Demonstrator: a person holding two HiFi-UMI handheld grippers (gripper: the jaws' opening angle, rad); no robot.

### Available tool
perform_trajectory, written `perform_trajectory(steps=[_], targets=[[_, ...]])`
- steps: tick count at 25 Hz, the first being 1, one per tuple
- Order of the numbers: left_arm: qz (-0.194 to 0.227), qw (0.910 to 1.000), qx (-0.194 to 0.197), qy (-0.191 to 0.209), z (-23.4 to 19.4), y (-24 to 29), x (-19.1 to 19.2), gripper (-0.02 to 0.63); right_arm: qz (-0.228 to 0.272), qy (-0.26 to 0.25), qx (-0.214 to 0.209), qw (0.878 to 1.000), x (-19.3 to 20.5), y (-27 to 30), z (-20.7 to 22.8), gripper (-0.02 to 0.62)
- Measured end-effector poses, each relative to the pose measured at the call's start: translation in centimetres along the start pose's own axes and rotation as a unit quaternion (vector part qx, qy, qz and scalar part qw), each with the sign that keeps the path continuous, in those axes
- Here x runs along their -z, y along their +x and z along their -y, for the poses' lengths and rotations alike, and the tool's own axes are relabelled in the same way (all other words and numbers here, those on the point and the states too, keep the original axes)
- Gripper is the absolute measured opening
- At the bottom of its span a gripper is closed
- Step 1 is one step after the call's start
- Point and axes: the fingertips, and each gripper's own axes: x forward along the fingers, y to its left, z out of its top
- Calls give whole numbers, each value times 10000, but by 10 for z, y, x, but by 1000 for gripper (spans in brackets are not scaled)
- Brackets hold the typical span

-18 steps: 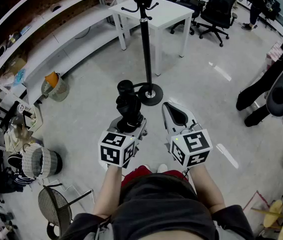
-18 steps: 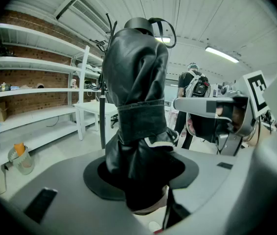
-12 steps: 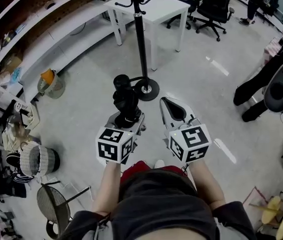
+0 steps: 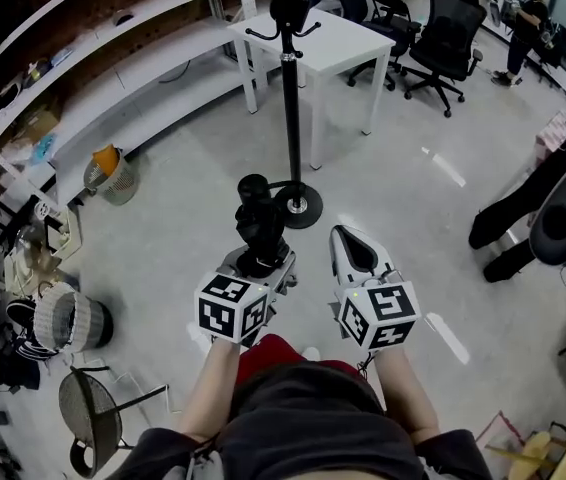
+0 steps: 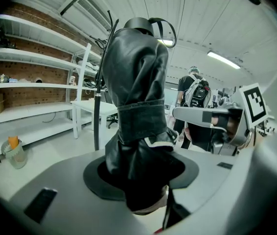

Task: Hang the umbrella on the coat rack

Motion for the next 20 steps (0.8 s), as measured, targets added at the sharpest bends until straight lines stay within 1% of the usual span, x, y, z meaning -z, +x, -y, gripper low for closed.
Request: perform_trajectory(steps=[2,5,8,11,15,20], targets=[[-10,10000,-15,-39,0,1,-5,193,-17,63,23,10000,-1,-1,4,18],[-58,9999,-103,23,-4,3,-10,193,-43,81,43,9999,-2,-2,6,18],[-18,9998,-171,44,-7,6,-15,193,-44,139,86,9999,1,-1,13,18],[49,9996,-266,-23,-13,11,-26,193,-23,223,136,9997,-2,2,23,18],[110,9996,-234,-128,-23,18,-36,193,-78,289,171,9994,-1,12,28,18],[172,9996,-237,-39,-42,41,-53,193,-160,339,303,9988,1,32,48,18]])
